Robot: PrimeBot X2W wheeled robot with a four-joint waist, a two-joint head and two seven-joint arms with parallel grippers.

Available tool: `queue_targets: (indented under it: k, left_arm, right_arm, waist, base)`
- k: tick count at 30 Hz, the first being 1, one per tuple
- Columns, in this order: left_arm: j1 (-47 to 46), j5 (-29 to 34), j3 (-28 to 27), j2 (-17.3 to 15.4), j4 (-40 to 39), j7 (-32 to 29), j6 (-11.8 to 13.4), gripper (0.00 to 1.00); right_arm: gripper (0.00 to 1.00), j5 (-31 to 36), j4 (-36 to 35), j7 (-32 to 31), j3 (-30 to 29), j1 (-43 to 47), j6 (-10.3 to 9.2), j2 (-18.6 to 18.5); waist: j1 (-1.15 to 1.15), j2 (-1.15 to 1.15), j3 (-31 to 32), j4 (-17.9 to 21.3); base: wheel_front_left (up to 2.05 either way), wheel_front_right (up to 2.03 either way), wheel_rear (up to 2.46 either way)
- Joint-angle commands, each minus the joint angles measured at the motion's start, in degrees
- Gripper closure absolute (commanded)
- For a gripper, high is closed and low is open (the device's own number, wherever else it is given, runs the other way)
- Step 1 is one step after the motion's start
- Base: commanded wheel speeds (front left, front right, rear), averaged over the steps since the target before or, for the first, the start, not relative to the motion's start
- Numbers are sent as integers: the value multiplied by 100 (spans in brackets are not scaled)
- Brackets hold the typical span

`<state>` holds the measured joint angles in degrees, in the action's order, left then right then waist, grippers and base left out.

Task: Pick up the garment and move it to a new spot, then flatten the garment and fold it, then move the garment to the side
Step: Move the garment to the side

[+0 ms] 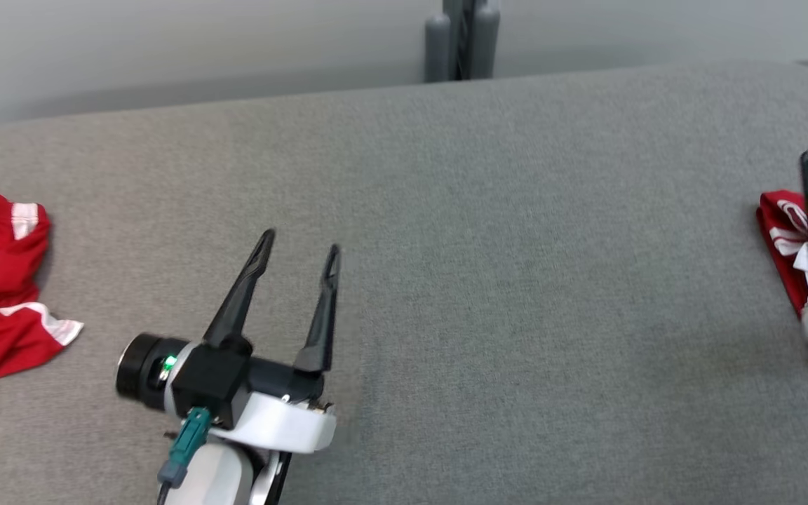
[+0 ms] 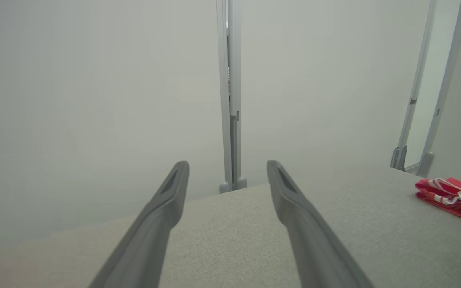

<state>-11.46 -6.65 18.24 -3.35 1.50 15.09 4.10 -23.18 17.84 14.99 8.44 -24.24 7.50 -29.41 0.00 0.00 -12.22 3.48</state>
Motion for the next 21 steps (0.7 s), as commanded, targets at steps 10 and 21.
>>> queue_targets:
  k: [10,21]
  left_arm:
    - [834,10,-638,18,-44,1,-161,0]
    - [1178,-44,-729,36,59,1,-212,0]
  right_arm:
    - [0,675,-797,32,-534,1125,-1,1286]
    - [0,999,-857,31,-517,1672,-1,1901]
  waist:
    - [0,0,651,-369]
    - [0,0,829,-430]
  base:
    - [0,0,0]
    - [0,0,0]
